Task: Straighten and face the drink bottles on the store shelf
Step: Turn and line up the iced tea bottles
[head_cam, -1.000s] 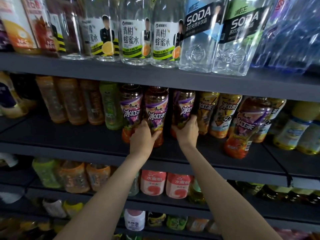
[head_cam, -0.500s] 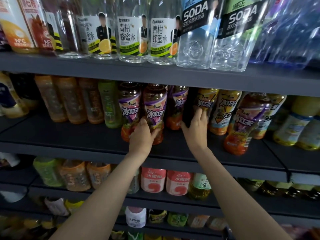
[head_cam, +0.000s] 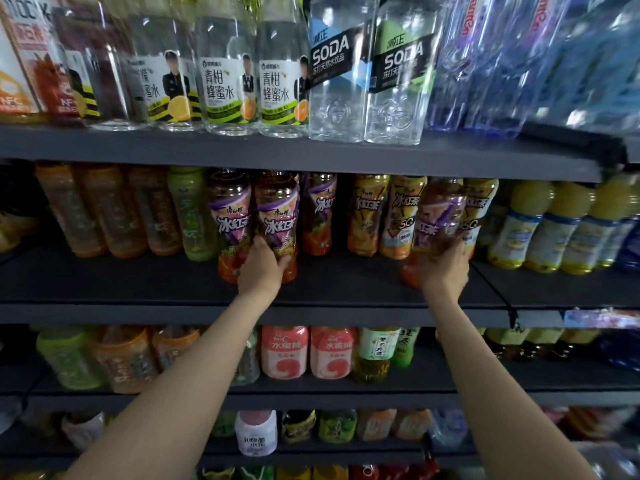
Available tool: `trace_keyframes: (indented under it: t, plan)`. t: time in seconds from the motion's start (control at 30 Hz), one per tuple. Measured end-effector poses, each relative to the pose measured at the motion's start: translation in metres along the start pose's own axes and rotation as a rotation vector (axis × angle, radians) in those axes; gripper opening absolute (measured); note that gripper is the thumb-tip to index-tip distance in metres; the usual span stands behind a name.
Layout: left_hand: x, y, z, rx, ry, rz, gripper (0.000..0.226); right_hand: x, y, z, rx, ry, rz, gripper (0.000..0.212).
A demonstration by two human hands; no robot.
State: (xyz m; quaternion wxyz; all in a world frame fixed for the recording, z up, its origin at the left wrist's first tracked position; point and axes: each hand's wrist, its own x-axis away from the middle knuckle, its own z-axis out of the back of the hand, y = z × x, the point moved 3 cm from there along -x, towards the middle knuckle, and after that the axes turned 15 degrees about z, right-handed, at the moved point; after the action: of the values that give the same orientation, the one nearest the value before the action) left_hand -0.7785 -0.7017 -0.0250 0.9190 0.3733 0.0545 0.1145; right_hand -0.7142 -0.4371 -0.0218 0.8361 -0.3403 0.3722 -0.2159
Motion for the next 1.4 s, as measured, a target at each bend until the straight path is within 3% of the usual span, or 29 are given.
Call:
trace_keyframes:
  t: [0.17,0.43,0.83,1.0,1.1,1.17,1.27,1.4]
  plan:
    - [-0.003,-0.004,-0.001,-0.001,-0.006,-0.014,0.051,0.017,-0.022,-0.015,-0.061,-0.093,0.174,0.04]
    - [-0.004,-0.007,-0.001,0.008,-0.022,-0.039,0.054,0.04,-0.082,-0.072,-0.197,-0.339,0.324,0.048]
    - [-0.008,-0.013,-0.007,0.06,0.019,-0.087,0.052,0.043,-0.089,-0.092,-0.138,-0.303,0.331,0.048]
    - [-0.005,-0.017,-0.013,0.151,0.033,-0.086,0.057,0.042,-0.088,-0.089,-0.135,-0.358,0.383,0.051]
    - [0.015,-0.022,-0.016,0.238,0.149,-0.041,0.059,0.04,-0.089,-0.088,-0.143,-0.4,0.404,0.051]
    - [0.035,-0.021,-0.016,0.294,0.267,-0.1,0.056,0.033,-0.087,-0.089,-0.182,-0.44,0.396,0.051]
    - [0.052,-0.005,-0.019,0.242,0.366,-0.356,0.05,0.02,-0.072,-0.086,-0.302,-0.523,0.381,0.057]
    - [0.053,0.024,-0.035,0.077,0.374,-0.515,0.052,-0.01,-0.037,-0.061,-0.239,-0.293,0.413,0.048]
